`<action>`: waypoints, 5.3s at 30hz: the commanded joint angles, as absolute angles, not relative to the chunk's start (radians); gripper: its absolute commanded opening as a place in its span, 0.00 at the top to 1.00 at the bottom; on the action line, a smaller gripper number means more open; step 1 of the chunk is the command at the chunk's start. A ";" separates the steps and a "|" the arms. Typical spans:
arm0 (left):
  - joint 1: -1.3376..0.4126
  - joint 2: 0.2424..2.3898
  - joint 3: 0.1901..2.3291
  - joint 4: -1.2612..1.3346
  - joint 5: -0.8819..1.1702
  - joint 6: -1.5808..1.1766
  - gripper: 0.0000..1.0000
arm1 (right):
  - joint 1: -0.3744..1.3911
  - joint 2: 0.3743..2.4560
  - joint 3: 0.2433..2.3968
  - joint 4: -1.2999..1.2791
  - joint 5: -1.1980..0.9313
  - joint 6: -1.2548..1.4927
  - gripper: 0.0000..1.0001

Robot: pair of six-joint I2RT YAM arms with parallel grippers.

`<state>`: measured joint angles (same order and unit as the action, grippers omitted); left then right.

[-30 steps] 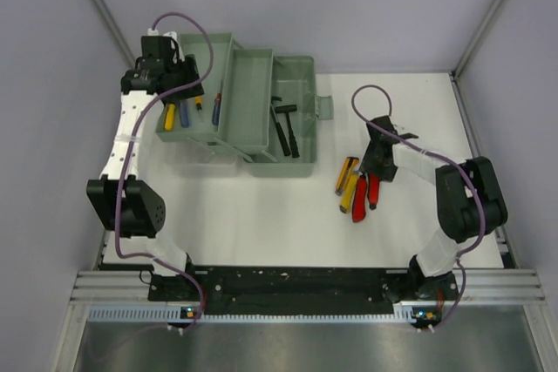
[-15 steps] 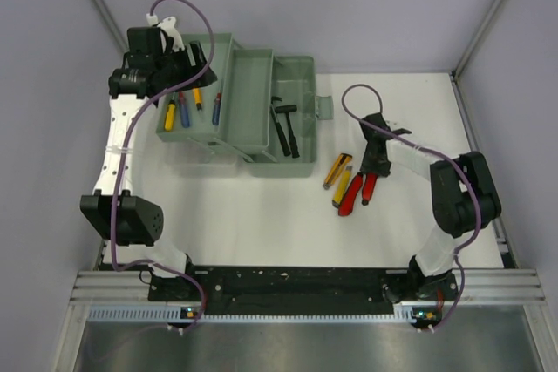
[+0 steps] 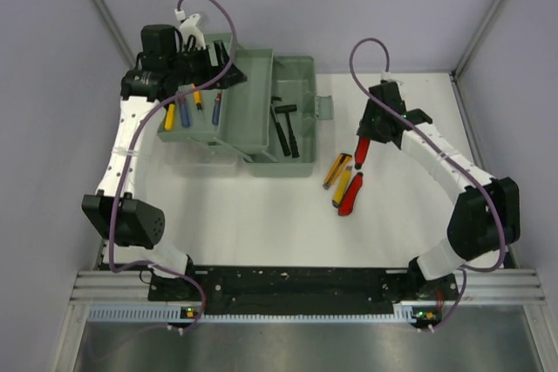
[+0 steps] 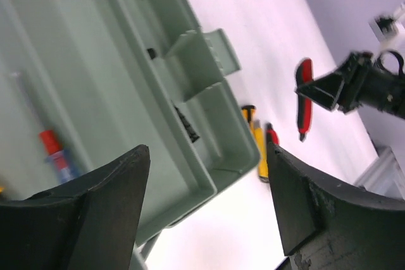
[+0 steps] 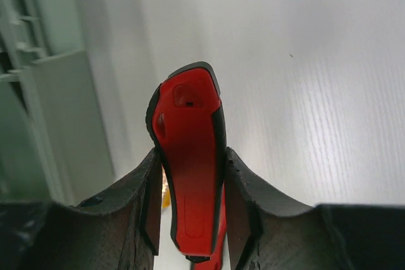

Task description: Pack the tool kit

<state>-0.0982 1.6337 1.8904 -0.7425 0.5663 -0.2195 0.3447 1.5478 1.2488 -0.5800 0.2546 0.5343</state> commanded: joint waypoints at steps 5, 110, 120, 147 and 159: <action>-0.279 1.611 1.746 -0.425 0.801 -0.319 0.20 | 0.371 1.453 1.390 -0.358 -0.132 0.618 0.99; -0.281 1.388 1.598 -0.566 0.031 -0.298 0.12 | 0.508 1.469 1.029 -0.614 0.339 0.772 0.58; -0.281 1.390 1.586 -0.555 0.055 -0.307 0.12 | 0.495 1.632 1.025 -0.611 0.219 0.776 0.55; -0.278 1.390 1.585 -0.555 0.051 -0.305 0.13 | 0.468 1.600 1.031 -0.580 0.267 0.718 1.00; -0.279 1.385 1.597 -0.558 0.049 -0.307 0.13 | 0.472 1.519 1.423 -0.444 0.143 0.563 1.00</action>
<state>-0.2836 1.3983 1.5578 -0.5980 0.0444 -0.3016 0.4751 1.5631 1.3136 -0.6022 0.2493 0.6167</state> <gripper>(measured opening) 0.873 0.249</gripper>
